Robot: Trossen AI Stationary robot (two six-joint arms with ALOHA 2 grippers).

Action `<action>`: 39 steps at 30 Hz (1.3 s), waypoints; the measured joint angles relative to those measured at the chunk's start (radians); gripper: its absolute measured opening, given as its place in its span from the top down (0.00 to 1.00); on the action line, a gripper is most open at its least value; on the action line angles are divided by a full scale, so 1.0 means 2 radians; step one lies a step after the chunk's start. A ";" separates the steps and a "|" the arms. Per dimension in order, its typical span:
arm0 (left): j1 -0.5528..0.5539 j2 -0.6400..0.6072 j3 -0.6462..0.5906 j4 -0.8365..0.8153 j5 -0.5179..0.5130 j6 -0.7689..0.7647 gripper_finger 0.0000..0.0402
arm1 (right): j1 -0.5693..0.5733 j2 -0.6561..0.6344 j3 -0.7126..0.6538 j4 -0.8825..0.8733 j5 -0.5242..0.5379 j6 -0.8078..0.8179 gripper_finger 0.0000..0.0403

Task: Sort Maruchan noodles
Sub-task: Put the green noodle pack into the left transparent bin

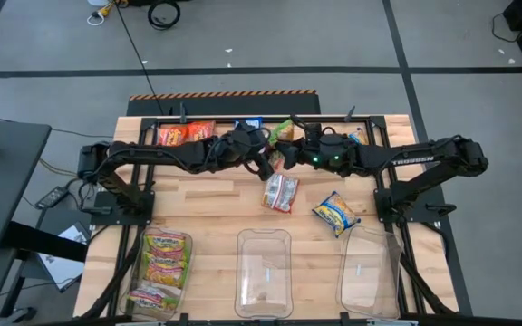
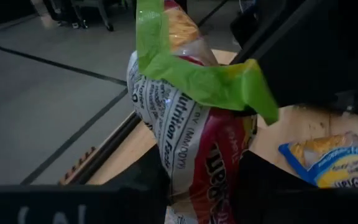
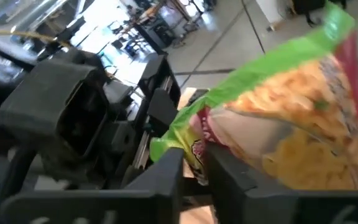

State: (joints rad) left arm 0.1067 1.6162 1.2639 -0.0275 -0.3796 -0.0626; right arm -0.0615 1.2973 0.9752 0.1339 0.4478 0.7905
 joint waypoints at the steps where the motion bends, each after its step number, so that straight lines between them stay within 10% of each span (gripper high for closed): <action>1: -0.001 0.000 0.010 -0.018 0.000 0.007 0.68 | -0.001 -0.006 0.000 0.000 -0.001 -0.017 0.77; 10: -0.018 0.000 0.145 -0.332 0.076 0.038 0.66 | 0.007 -0.117 0.001 -0.001 0.030 -0.177 0.48; 19: -0.138 -0.001 0.255 -0.772 0.258 -0.037 0.66 | 0.062 -0.179 0.001 -0.121 0.055 -0.189 0.45; 32: -0.425 -0.020 0.174 -0.757 0.282 -0.160 0.66 | 0.129 -0.127 0.000 -0.143 0.163 -0.184 0.45; 39: -0.482 -0.017 0.078 -0.699 0.279 -0.173 0.66 | 0.148 -0.105 0.000 -0.137 0.182 -0.146 0.45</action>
State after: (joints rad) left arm -0.8577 1.5824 1.4208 -1.4249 0.1780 -0.4084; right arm 0.2342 1.0877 0.9752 -0.1392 0.8118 0.4995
